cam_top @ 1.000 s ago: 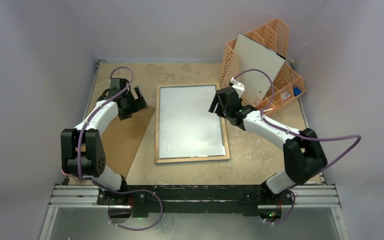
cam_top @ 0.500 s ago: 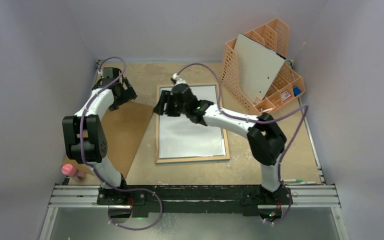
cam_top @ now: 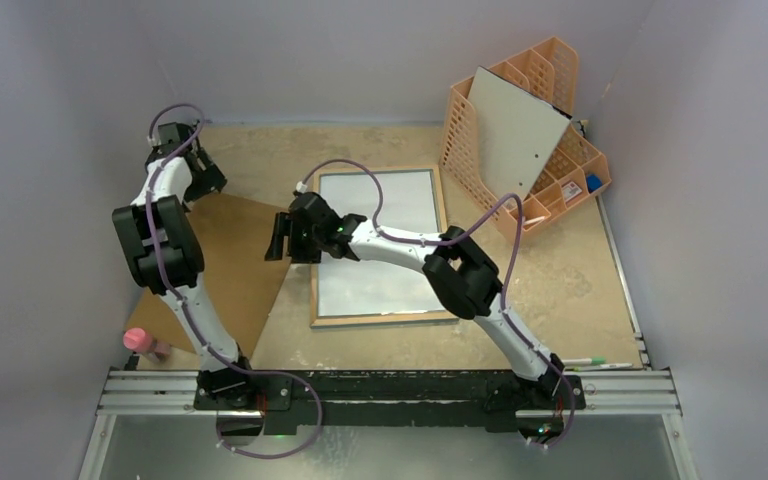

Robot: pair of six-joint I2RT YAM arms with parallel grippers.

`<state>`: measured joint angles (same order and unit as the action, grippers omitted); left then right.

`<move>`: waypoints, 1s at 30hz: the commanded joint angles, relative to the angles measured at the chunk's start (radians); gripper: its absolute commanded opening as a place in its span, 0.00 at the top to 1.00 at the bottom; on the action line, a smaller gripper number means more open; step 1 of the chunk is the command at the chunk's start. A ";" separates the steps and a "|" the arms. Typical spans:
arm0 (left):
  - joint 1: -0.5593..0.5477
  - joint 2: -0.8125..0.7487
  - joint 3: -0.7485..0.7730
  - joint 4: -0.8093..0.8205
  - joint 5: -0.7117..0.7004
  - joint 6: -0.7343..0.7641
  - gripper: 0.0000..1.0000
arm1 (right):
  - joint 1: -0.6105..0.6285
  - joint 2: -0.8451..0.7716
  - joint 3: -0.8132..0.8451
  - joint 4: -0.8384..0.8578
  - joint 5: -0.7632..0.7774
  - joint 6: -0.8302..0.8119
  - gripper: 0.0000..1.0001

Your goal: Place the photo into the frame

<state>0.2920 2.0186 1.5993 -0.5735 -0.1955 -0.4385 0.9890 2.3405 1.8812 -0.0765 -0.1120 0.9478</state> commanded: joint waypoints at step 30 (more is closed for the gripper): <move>0.098 0.011 -0.080 0.298 0.135 0.172 0.07 | -0.002 0.135 0.192 -0.325 0.240 0.098 0.27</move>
<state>0.3859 2.1231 1.5627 -0.3820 -0.1013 -0.2939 0.9985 2.4752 2.0979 -0.3271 0.0372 1.0332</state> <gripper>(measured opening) 0.922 0.732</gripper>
